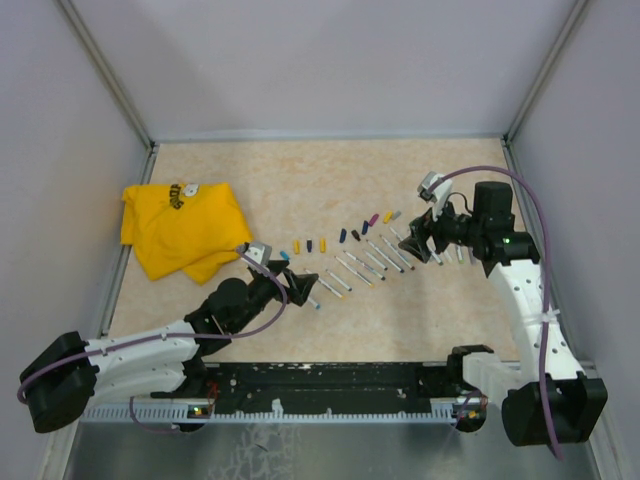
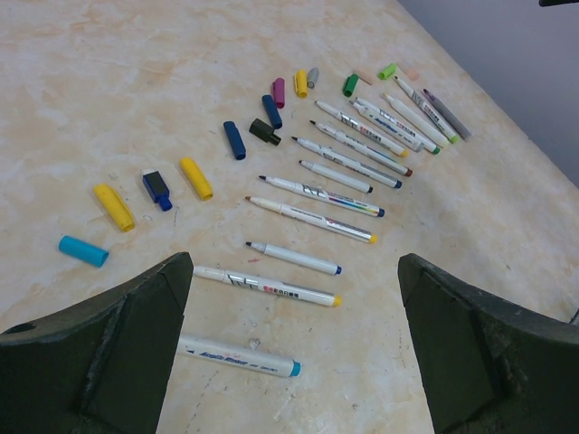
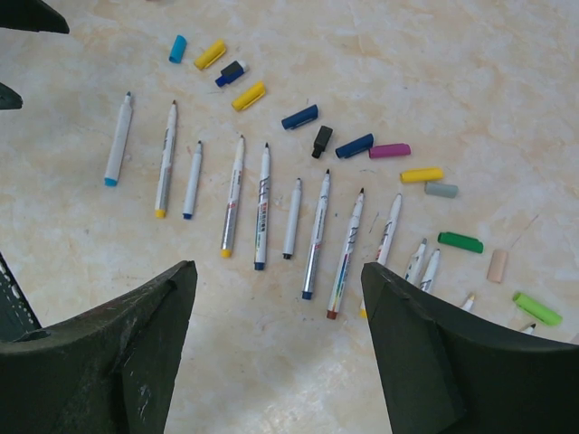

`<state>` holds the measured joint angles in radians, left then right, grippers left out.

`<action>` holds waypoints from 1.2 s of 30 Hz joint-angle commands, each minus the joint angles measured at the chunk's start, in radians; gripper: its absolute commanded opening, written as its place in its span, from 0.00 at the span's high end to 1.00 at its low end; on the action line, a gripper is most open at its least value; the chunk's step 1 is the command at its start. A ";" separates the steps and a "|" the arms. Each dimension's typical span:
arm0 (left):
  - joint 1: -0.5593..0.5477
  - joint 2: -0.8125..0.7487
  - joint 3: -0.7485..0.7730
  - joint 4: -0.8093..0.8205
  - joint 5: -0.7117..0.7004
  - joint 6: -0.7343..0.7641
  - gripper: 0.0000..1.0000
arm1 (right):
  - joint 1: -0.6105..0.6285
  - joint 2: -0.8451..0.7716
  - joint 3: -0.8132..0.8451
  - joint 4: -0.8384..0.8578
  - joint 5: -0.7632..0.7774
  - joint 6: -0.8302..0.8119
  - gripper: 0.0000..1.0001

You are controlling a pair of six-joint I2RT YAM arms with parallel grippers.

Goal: Open the pen caps
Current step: Reset both arms

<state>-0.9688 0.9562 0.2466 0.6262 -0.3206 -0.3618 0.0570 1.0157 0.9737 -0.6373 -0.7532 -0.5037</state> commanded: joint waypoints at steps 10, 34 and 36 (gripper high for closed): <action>0.007 0.002 0.032 -0.003 0.012 -0.001 0.00 | 0.010 -0.026 0.016 0.008 -0.008 -0.015 0.25; 0.011 0.011 0.045 -0.014 0.023 0.002 0.00 | 0.010 -0.030 0.020 -0.005 -0.005 -0.022 0.25; 0.013 0.011 0.045 -0.014 0.025 -0.001 0.00 | 0.010 -0.031 0.020 -0.007 -0.005 -0.022 0.25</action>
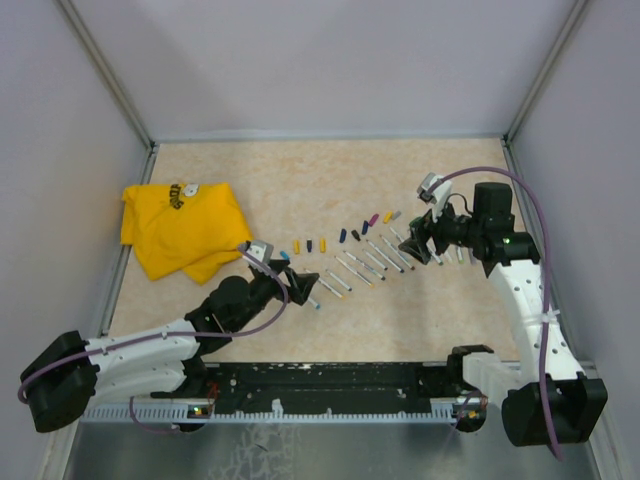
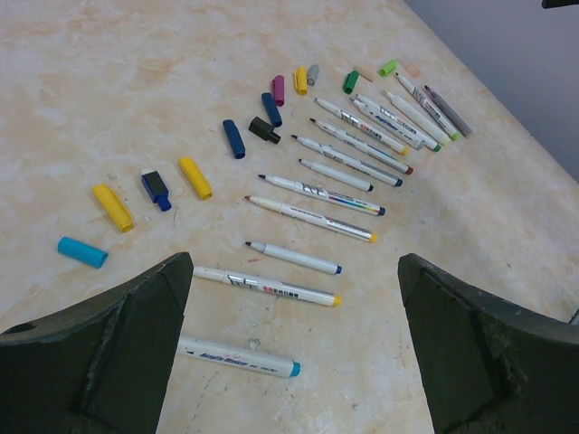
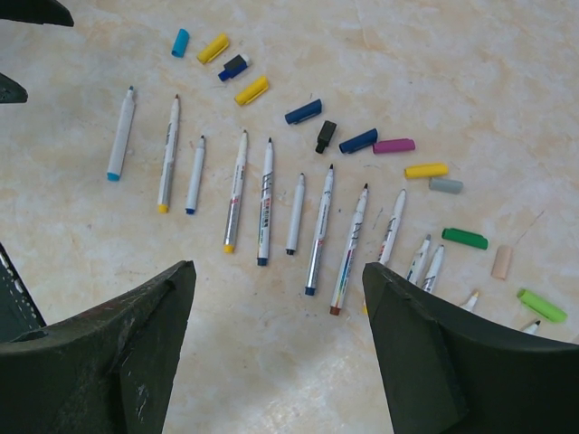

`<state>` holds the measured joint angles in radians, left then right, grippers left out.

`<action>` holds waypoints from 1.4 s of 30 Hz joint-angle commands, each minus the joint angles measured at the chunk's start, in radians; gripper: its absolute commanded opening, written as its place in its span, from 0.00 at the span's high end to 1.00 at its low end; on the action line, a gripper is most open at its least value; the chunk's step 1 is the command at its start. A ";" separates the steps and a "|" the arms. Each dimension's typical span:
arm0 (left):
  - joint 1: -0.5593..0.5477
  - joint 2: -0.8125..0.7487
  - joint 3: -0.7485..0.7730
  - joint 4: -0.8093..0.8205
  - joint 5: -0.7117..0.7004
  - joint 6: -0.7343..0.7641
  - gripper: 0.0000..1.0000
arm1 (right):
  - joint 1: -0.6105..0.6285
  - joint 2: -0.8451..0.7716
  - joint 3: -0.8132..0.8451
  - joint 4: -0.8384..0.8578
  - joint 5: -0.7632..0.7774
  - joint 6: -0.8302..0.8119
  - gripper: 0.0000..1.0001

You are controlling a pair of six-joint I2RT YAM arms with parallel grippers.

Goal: Open the pen caps
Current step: Reset both arms

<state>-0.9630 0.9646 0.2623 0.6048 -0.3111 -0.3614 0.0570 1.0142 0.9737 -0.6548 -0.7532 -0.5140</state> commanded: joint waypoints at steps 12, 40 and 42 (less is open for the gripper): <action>0.021 -0.008 0.050 -0.017 0.042 -0.002 0.00 | 0.010 -0.035 0.020 0.008 0.006 -0.015 0.24; 0.155 0.057 0.717 -0.728 0.204 0.074 0.00 | 0.010 -0.079 0.129 0.181 0.304 0.171 0.16; 0.156 0.059 0.773 -0.770 0.197 0.099 0.00 | 0.010 -0.069 0.164 0.184 0.295 0.186 0.16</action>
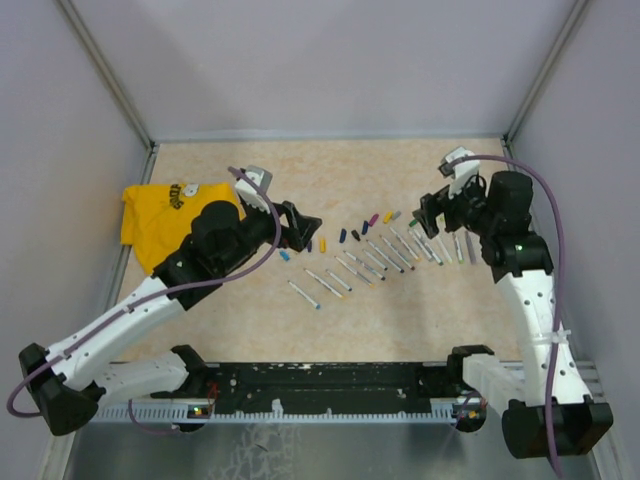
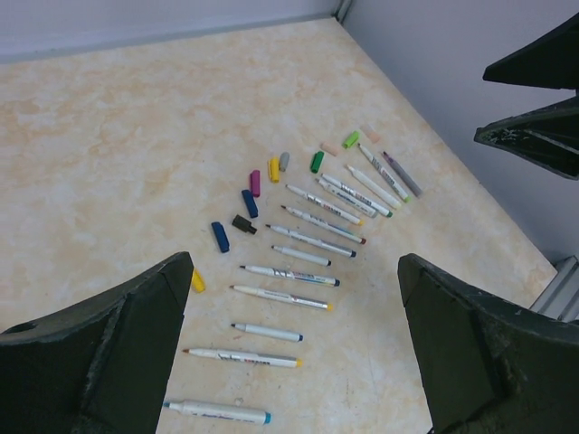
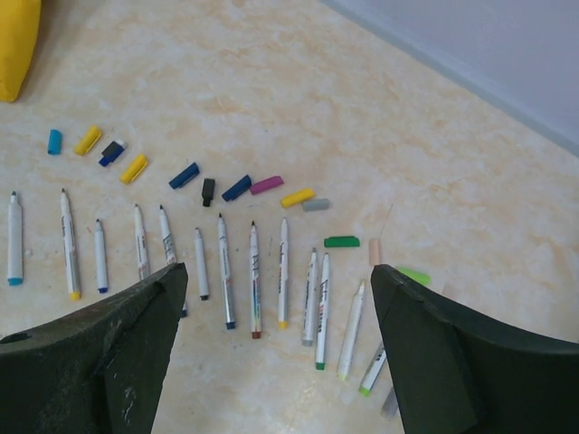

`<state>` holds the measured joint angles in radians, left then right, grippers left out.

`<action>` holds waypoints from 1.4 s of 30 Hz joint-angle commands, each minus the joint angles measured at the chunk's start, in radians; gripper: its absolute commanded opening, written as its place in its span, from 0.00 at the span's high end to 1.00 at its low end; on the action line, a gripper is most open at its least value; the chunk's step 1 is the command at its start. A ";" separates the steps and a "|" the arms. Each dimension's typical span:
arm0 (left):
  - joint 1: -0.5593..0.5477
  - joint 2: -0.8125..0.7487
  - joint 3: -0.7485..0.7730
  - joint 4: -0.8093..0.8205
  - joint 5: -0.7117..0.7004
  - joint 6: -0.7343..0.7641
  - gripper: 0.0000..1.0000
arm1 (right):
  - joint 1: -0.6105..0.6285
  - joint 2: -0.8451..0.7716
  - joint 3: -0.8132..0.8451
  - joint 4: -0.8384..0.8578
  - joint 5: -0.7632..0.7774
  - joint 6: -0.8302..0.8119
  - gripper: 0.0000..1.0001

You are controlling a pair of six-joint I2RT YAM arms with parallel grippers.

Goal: Open the pen caps
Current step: Reset both arms

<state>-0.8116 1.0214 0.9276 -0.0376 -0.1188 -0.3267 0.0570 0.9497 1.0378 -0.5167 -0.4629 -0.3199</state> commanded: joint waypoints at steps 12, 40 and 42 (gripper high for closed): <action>0.006 -0.048 0.213 -0.163 0.001 0.158 0.00 | 0.010 0.003 0.237 0.022 0.113 0.158 0.16; 0.023 -0.069 0.222 -0.188 0.004 0.206 0.00 | -0.047 0.020 0.379 -0.043 -0.037 0.277 0.16; 0.023 -0.066 0.226 -0.185 -0.002 0.209 0.00 | -0.048 0.024 0.384 -0.041 -0.040 0.276 0.16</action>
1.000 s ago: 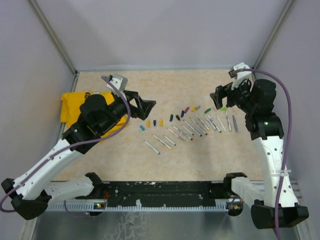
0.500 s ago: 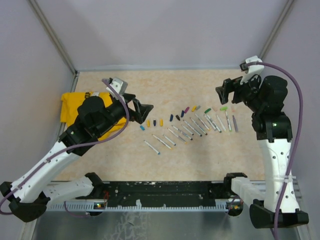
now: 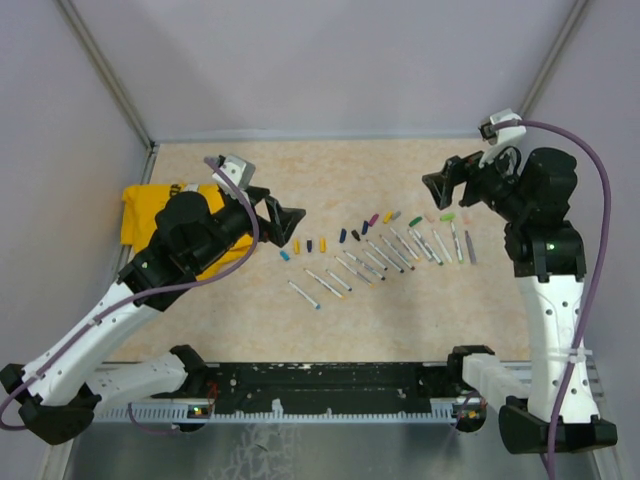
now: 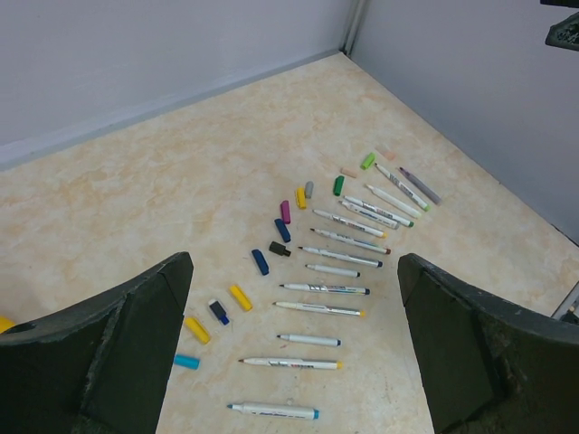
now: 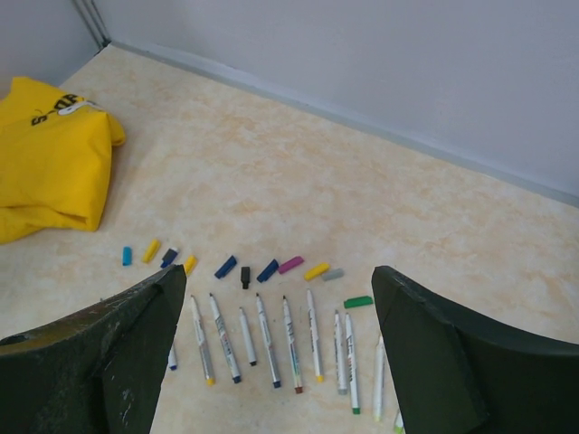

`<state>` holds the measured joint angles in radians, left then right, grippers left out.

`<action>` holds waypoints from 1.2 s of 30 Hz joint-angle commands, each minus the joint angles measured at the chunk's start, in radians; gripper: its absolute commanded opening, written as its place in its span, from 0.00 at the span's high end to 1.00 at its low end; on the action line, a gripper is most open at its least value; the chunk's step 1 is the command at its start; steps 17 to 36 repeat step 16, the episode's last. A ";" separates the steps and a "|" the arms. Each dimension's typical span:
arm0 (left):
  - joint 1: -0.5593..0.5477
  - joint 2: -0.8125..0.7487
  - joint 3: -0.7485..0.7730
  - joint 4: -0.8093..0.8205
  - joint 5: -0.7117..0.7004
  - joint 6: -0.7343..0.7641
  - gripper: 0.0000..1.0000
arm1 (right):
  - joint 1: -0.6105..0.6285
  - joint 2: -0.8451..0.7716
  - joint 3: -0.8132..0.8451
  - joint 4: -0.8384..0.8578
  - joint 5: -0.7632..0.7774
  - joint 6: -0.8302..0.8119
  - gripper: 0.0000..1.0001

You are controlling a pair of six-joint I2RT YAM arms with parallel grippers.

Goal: Open the pen caps
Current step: Reset both arms

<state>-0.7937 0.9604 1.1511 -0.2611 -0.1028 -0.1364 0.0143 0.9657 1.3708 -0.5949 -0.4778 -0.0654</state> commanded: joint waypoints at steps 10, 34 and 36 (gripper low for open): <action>0.011 0.000 -0.003 0.040 -0.042 0.035 0.00 | -0.005 0.007 0.052 0.026 -0.006 -0.004 0.15; 0.015 0.000 -0.016 0.050 -0.043 0.039 0.00 | -0.005 0.010 0.049 0.033 0.013 -0.022 0.15; 0.015 0.000 -0.016 0.050 -0.043 0.039 0.00 | -0.005 0.010 0.049 0.033 0.013 -0.022 0.15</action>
